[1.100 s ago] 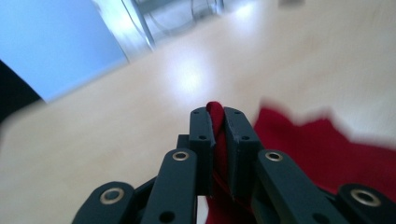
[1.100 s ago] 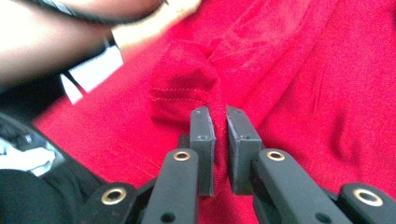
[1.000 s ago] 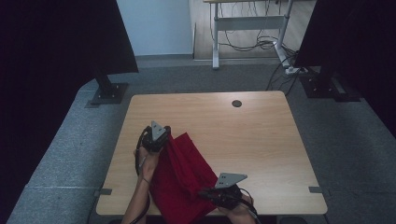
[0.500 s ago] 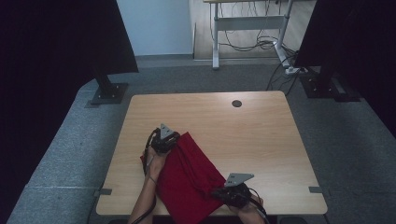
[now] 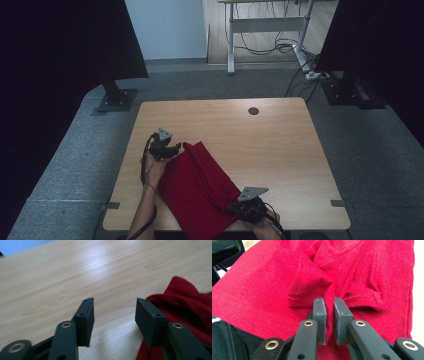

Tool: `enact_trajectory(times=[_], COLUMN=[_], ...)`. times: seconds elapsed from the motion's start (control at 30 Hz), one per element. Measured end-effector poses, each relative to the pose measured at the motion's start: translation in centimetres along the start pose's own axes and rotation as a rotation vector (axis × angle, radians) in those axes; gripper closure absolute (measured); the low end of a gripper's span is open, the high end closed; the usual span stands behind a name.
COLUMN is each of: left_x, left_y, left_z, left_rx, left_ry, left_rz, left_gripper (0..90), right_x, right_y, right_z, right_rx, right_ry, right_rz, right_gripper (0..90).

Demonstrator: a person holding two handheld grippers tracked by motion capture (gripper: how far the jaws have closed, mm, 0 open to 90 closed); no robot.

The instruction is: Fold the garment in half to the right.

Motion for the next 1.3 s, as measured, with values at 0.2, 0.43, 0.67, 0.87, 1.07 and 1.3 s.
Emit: enact_trajectory(times=[0.2, 0.43, 0.67, 0.87, 1.07, 1.3], left_x=[-0.3, 0.5, 5.4, 9.0, 10.0, 10.1], left_y=[0.0, -3.3, -8.7, -9.2, -9.0, -8.9], left_z=[-2.5, -8.2, -8.6, -7.7, -7.0, -6.8], left_rx=[0.024, 0.095, 0.203, 0.215, 0.207, 0.195], left_ry=[-0.027, -0.082, 0.005, 0.053, 0.016, 0.027], left_rz=[-0.01, 0.015, 0.07, 0.036, 0.064, 0.054], left_gripper=[33.9, 24.7, 23.8, 22.5, 19.9, 16.5], right_x=[0.1, 0.1, 0.1, 0.1, 0.1, 0.5], right_y=[-0.2, -0.2, -0.2, -0.2, -0.2, -0.6], right_z=[0.1, 0.1, 0.1, 0.1, 0.1, -0.9], right_rx=[-0.007, -0.01, -0.001, -0.003, -0.009, -0.005], right_ry=[-0.006, -0.007, -0.002, -0.006, -0.006, 0.03], right_rz=[0.006, 0.003, -0.004, -0.001, -0.002, 0.014], right_gripper=[78.8, 76.8, 77.1, 77.1, 77.1, 59.2])
Point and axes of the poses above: each handheld gripper's, and its own axes: z roughly forward along the jaws, x roughly out of its underside, y roughly to its left, the point moved 10 cm from there along z, roughly forward along the jaws, and after that the axes turned 7 degrees about -z, right-handed, at the moved point
